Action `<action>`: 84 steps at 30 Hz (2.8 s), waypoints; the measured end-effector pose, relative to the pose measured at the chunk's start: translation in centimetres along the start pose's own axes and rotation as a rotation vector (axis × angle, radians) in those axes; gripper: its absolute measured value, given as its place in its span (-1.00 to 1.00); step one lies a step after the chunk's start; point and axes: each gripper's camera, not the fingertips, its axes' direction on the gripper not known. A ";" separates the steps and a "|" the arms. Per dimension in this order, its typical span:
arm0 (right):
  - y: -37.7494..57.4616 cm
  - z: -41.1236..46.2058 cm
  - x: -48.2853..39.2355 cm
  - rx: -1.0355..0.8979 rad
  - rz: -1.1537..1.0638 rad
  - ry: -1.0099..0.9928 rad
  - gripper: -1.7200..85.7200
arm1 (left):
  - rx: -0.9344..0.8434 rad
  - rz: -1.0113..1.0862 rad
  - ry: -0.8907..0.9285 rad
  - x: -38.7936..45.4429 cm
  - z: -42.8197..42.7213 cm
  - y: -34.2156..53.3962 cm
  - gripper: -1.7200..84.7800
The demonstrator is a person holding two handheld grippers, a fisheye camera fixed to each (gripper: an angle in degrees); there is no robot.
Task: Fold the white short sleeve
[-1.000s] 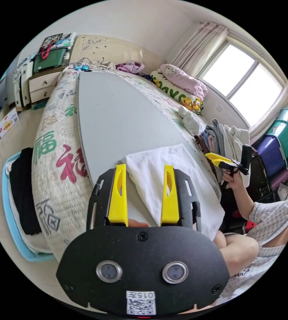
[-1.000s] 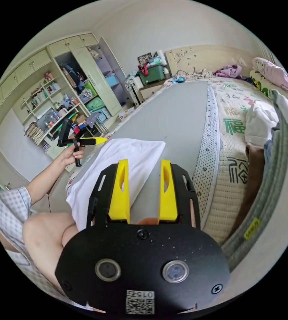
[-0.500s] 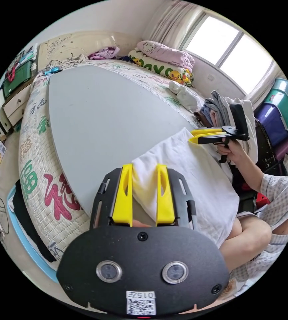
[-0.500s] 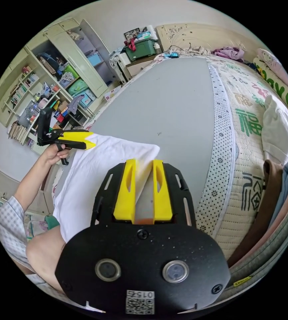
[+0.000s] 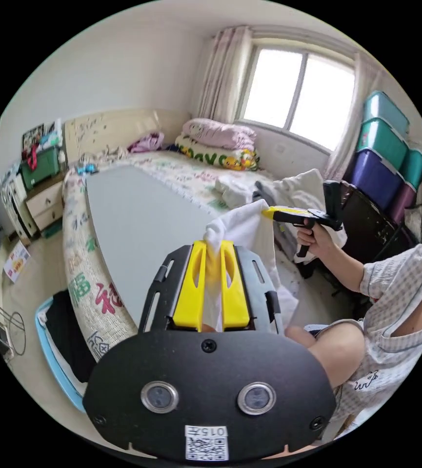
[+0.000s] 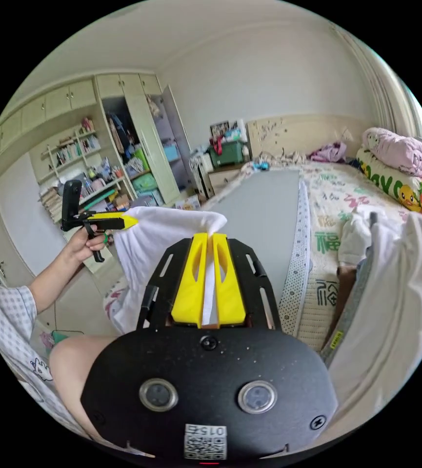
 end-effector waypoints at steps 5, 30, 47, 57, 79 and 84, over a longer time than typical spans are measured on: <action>1.8 -16.4 -5.4 0.289 -0.083 0.010 -0.94 | 0.186 0.175 -0.007 12.9 -8.3 -1.7 -0.87; 2.2 -35.0 4.1 0.355 0.078 0.742 -0.94 | 0.215 0.184 0.292 32.5 16.6 -18.4 -0.83; 3.5 -8.9 7.1 0.133 -0.108 1.752 -0.96 | 0.571 -0.438 0.253 18.0 11.7 -10.1 -0.98; 4.8 -6.3 5.0 0.139 -0.142 1.836 -0.96 | 0.588 -0.289 0.442 24.9 -0.9 -8.6 -0.81; 7.6 -5.5 2.3 0.145 -0.142 1.869 -0.96 | 0.703 -0.285 0.578 24.5 -6.8 -3.1 -0.98; 8.1 -5.9 1.9 0.146 -0.142 1.869 -0.96 | 0.722 -0.307 0.506 24.7 -6.6 -2.8 -0.98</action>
